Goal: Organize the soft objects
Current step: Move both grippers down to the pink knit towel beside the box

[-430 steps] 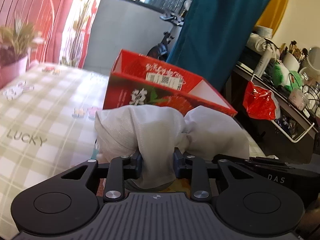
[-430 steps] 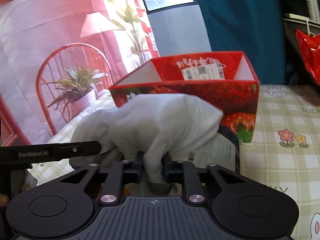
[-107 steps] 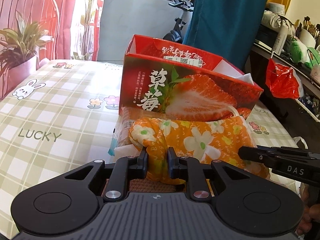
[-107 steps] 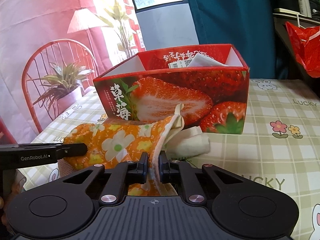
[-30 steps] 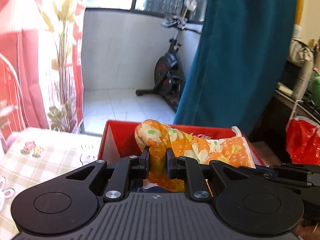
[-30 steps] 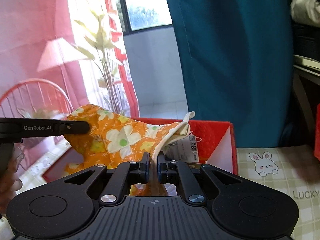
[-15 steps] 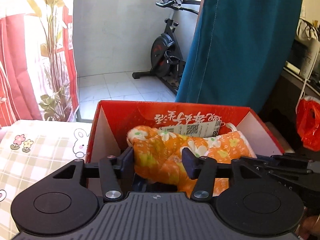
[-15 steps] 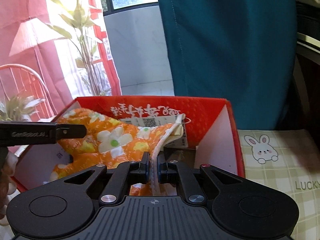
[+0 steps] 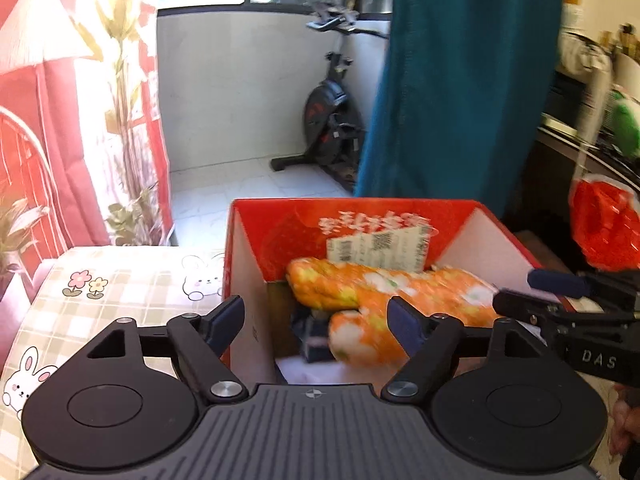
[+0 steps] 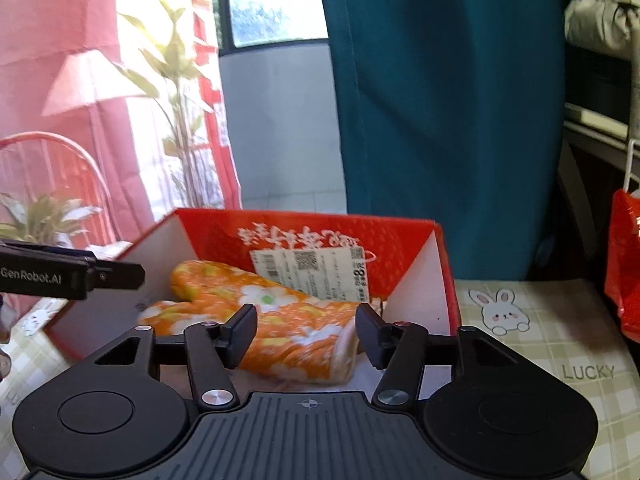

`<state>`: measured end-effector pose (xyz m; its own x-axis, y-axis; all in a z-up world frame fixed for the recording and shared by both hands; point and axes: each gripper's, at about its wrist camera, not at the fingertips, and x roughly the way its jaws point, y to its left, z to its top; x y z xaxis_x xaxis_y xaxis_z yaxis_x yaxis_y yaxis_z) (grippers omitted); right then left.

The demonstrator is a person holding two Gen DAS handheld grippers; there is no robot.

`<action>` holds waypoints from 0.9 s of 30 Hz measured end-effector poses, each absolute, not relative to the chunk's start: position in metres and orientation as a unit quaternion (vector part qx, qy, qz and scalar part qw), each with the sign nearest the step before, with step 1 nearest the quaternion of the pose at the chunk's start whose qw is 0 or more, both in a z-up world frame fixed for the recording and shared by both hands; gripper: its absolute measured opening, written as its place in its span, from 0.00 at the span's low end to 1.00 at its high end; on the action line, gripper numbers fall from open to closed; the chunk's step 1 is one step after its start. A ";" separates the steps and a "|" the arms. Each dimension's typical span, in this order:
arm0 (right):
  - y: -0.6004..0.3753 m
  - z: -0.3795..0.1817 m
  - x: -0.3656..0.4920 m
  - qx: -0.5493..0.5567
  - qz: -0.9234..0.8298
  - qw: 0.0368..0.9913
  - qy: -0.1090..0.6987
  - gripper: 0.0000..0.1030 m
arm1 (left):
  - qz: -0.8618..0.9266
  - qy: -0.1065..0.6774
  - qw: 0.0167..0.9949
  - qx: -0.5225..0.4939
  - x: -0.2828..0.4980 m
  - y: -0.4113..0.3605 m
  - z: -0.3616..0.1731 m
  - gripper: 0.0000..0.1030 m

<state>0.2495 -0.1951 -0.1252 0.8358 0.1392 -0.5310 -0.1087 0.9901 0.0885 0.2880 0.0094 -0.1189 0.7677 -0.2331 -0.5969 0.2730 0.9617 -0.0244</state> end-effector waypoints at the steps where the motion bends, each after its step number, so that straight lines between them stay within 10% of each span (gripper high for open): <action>1: -0.194 -0.123 0.242 0.023 0.064 0.960 0.272 0.51 | -0.136 0.311 0.940 0.037 0.281 0.009 -0.118 0.78; 27: -0.183 -0.170 0.076 0.095 0.122 0.925 0.347 0.51 | -0.145 0.362 0.921 0.016 0.105 0.027 -0.184 0.78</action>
<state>0.0760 -0.1831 -0.1704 0.7297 0.2916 -0.6185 -0.1605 0.9523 0.2596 0.1053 0.0271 -0.1842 0.6952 -0.2563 -0.6715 0.2788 0.9573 -0.0767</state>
